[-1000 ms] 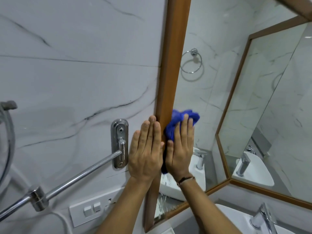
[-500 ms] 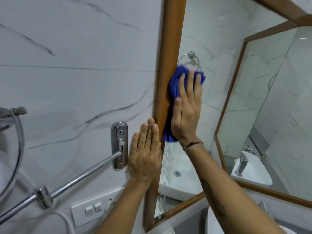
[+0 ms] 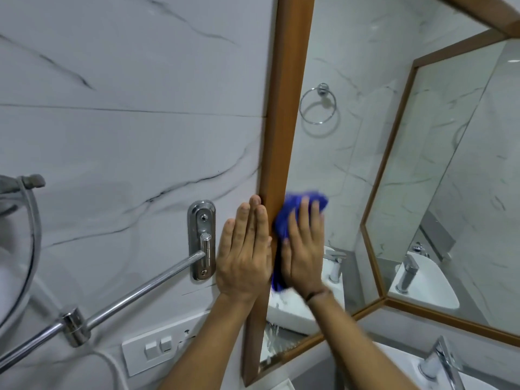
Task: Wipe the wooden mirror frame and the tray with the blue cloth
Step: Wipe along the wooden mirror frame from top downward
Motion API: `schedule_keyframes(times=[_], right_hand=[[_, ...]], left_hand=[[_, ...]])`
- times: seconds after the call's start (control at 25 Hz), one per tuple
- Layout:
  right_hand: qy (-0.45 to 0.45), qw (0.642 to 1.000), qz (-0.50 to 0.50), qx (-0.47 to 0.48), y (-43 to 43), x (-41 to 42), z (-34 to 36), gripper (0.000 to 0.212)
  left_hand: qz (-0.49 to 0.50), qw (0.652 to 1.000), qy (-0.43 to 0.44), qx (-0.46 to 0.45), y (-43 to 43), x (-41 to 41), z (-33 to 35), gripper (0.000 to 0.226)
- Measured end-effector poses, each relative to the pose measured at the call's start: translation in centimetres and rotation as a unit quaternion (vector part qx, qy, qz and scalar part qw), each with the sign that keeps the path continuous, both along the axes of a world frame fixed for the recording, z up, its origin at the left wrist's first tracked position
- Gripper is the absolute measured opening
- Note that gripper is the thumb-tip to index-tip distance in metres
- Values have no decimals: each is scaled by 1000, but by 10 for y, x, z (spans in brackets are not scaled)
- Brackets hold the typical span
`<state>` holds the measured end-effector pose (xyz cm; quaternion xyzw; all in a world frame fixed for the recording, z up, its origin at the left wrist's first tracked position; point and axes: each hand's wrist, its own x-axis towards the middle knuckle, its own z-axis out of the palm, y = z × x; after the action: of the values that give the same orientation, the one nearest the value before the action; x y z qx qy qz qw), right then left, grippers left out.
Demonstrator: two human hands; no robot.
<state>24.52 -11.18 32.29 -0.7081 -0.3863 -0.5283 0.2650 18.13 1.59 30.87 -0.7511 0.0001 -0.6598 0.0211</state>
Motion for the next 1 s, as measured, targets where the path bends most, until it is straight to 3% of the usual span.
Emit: schedule_keyframes(times=[0.12,0.2,0.32,0.48,0.56,0.64,0.84,0.92,1.0], right_hand=[[-59,996,6,73,-1,35,118,59],[-64,992,3,108,4,46,141,58],[-12,994,9,112,11,27,58,59],[134,991,-26,8,6,-28,-124,63],[140,988,-45,-45,-2,-27,-147,64],[73,996,-33,-48,-6,-11,-101,63],[-45,996,16,76,10,25,115,59],[-31,994,13,108,17,32,136,58],[-18,993,6,114,18,31,107,57]], left_hand=[[-4,1000,9,-7,1,-1,-2,65],[4,1000,18,0,2,-1,-2,65],[-5,1000,9,-4,0,-1,-1,65],[3,1000,8,0,1,0,0,65],[3,1000,8,-5,0,0,0,65],[3,1000,9,4,1,0,-3,65],[-8,1000,7,-7,-2,-5,1,63],[-1,1000,15,-13,-1,-5,3,62],[-12,1000,11,-15,0,-3,4,61]])
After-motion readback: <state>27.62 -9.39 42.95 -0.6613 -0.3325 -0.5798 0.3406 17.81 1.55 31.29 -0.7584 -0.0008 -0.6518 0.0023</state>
